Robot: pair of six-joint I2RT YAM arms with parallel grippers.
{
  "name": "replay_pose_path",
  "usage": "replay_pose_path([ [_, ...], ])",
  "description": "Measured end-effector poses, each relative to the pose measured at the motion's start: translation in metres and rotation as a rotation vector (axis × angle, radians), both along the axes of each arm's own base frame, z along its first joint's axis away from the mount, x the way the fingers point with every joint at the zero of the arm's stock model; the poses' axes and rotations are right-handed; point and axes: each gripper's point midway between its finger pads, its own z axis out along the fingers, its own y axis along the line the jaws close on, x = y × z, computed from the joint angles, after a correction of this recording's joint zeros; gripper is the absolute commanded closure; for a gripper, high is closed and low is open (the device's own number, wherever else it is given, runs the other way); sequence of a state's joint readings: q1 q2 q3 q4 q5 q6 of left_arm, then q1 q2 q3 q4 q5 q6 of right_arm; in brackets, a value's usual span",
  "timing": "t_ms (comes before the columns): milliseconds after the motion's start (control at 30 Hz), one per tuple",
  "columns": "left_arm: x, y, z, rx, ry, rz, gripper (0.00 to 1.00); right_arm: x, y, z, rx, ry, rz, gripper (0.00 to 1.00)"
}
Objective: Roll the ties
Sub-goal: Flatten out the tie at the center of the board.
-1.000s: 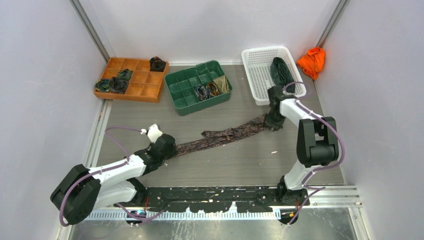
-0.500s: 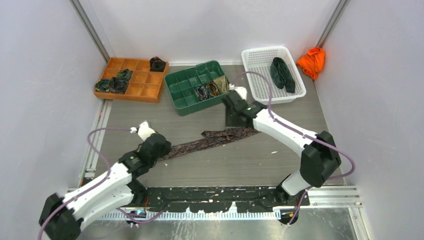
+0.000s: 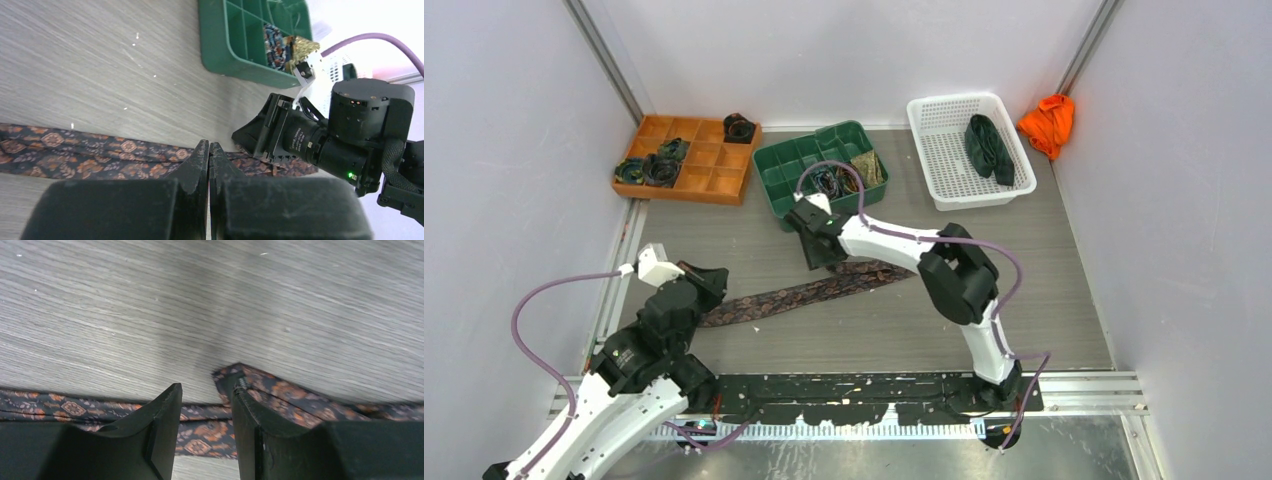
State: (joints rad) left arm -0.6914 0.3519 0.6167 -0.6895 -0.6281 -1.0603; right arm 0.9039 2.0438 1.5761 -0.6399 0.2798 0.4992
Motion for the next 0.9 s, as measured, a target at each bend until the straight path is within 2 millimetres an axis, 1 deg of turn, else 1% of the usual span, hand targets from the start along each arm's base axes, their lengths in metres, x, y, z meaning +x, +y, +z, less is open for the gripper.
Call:
replay_pose_path([
  [33,-0.002,0.001,-0.003,0.010,0.012,0.001,1.00,-0.001,0.006,-0.006,-0.004,0.006,0.008,0.53],
  [100,-0.004,0.004,-0.008,0.026,0.029,0.004,1.00,-0.004,0.011,-0.016,-0.016,0.019,0.017,0.54],
  [133,-0.005,0.005,-0.009,0.031,0.034,0.006,1.00,-0.007,0.010,-0.022,-0.031,0.032,0.018,0.54],
  [233,-0.008,0.010,-0.010,0.037,0.035,0.014,1.00,-0.008,0.002,-0.030,-0.058,0.046,0.001,0.57],
  [300,-0.009,0.012,-0.010,0.036,0.030,0.021,1.00,-0.006,-0.002,-0.030,-0.072,0.038,-0.015,0.59],
  [433,-0.010,0.015,-0.010,0.041,0.028,0.029,1.00,-0.003,-0.009,-0.031,-0.096,0.025,-0.042,0.71],
  [500,-0.010,0.016,-0.010,0.042,0.028,0.031,1.00,-0.001,-0.012,-0.031,-0.098,0.024,-0.056,0.74],
  [667,-0.010,0.016,-0.010,0.042,0.028,0.031,1.00,0.005,-0.015,-0.033,-0.084,0.032,-0.083,0.86],
  [767,-0.010,0.016,-0.011,0.043,0.029,0.030,1.00,0.011,-0.018,-0.033,-0.067,0.036,-0.096,0.98],
  [900,-0.010,0.015,-0.013,0.047,0.035,0.030,1.00,0.017,-0.021,-0.033,-0.048,0.027,-0.111,0.99],
])
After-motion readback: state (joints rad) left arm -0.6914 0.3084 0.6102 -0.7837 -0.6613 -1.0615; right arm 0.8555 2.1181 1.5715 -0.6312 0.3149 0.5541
